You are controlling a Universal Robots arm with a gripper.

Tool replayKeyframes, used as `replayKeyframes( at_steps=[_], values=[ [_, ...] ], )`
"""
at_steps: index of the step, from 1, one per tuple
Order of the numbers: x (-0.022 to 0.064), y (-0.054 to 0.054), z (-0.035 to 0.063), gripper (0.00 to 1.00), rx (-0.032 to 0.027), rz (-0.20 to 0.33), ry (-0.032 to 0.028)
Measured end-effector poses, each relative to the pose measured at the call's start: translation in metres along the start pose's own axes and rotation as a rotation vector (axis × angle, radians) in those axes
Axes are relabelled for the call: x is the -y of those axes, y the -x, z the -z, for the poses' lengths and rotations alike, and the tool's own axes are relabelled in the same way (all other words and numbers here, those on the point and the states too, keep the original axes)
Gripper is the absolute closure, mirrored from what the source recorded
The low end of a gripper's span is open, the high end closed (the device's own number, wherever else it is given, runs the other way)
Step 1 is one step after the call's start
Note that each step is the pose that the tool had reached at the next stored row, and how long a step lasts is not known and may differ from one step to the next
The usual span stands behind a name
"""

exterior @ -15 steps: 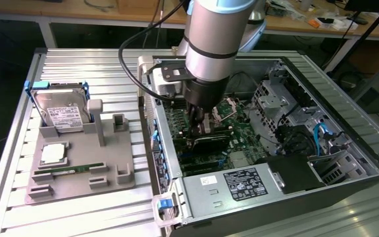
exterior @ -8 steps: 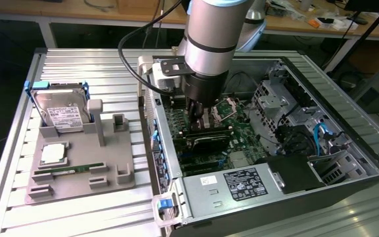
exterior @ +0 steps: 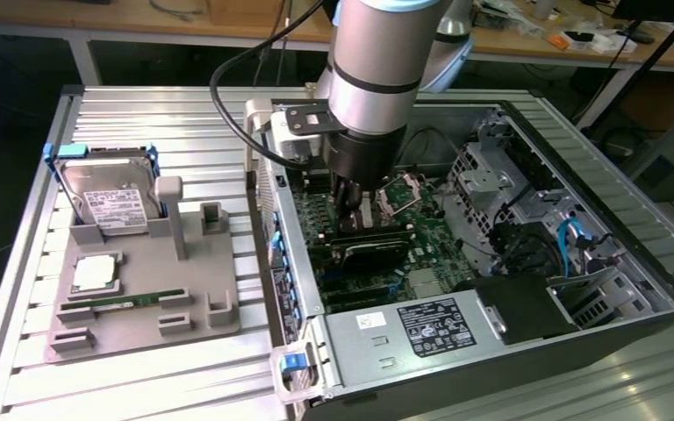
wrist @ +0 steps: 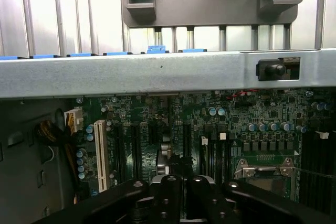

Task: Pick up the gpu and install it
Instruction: 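Insert the gpu into the slot, then press down on the gpu until it lock into place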

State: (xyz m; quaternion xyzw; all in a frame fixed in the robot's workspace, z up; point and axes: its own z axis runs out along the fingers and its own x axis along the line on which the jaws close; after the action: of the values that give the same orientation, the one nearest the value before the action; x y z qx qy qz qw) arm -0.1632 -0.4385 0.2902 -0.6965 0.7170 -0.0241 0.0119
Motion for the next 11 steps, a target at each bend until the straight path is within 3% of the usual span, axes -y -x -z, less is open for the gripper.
replayKeyframes(
  at_steps=[11],
  values=[
    [0.0, 0.0, 0.0, 0.89, 0.0, 0.0, 0.0]
  ],
)
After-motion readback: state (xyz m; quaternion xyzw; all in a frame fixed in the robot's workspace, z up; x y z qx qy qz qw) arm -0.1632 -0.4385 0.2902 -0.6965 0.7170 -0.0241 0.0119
